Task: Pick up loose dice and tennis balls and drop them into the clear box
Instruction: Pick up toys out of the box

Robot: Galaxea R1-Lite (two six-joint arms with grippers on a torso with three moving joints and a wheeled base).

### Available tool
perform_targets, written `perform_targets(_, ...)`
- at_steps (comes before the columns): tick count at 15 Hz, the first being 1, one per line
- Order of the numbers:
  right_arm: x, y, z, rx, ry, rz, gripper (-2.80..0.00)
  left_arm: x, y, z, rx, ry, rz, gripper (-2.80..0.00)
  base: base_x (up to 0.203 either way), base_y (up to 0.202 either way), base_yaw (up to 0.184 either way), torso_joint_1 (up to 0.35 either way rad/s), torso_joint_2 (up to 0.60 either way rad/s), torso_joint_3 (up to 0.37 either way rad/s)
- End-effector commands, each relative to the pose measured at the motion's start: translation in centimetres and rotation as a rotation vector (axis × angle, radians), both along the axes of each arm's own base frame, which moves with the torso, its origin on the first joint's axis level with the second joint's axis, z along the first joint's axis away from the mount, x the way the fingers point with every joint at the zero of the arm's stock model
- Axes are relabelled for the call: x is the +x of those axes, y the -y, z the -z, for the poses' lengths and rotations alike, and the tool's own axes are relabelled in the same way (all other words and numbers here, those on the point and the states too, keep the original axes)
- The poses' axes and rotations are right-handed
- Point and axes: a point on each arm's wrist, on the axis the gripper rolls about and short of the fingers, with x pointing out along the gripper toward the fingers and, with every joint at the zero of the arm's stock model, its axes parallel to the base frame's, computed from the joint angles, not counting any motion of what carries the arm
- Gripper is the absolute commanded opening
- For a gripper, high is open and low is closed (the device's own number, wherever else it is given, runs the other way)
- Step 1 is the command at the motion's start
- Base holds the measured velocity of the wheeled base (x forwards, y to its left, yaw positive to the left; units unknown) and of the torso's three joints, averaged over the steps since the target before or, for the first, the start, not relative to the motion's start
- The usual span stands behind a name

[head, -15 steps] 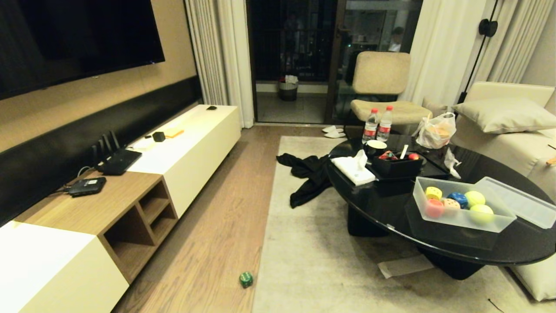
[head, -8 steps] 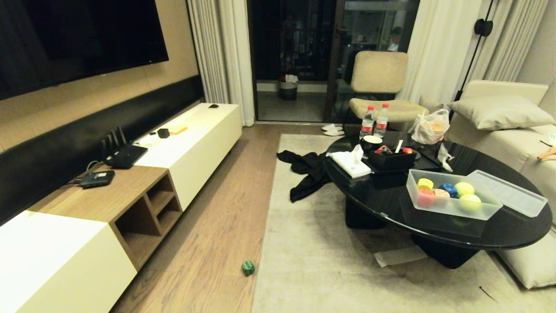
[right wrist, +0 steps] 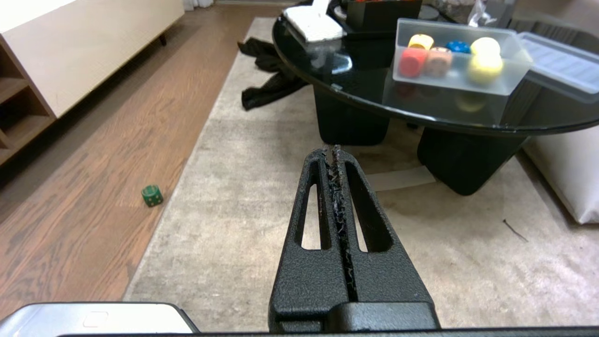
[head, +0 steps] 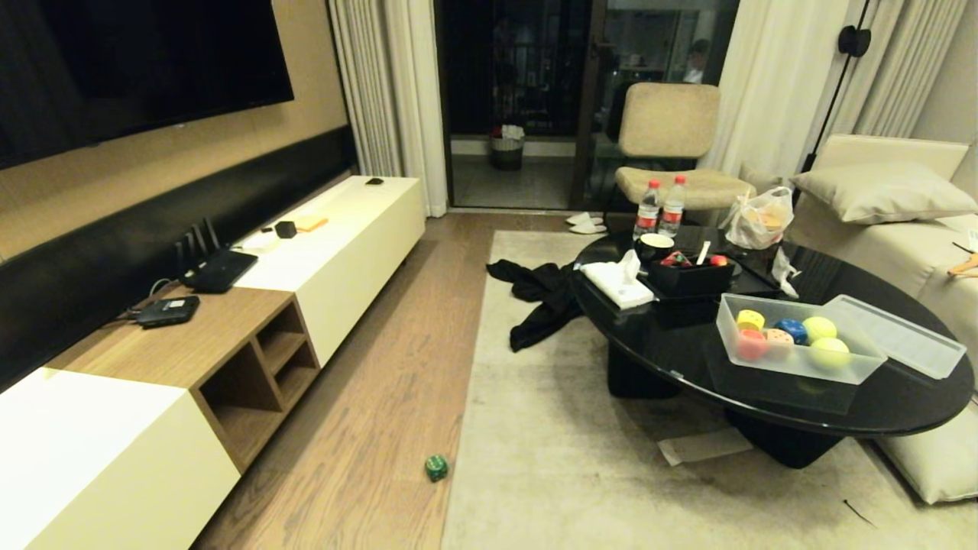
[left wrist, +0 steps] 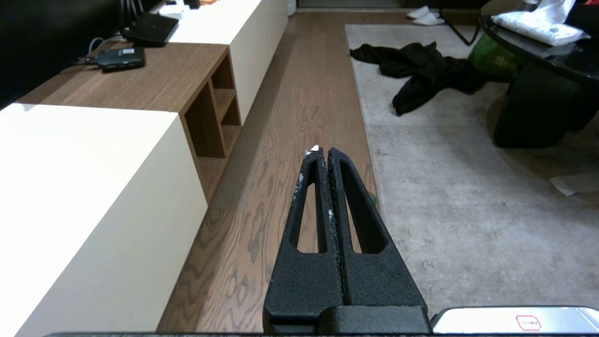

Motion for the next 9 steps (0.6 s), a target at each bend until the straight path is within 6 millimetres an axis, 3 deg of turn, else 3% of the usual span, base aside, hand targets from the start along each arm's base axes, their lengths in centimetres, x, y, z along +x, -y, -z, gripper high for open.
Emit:
perform_targets(1, 0.01, 0.0, 0.0, 0.0, -0.001, 0.002, -2.8, 0.0, 0.0, 0.0, -0.001, 0.0, 0.0, -2.8, 0.0, 0.0, 0.0, -0.001, 0.0, -0.158)
perform_targets(9, 0.01, 0.0, -0.01, 0.0, -0.001, 0.0, -2.8, 0.01, 0.0, -0.02, -0.003, 0.001, -0.001, -2.8, 0.0, 0.0, 0.0, 0.002, 0.0, -0.195)
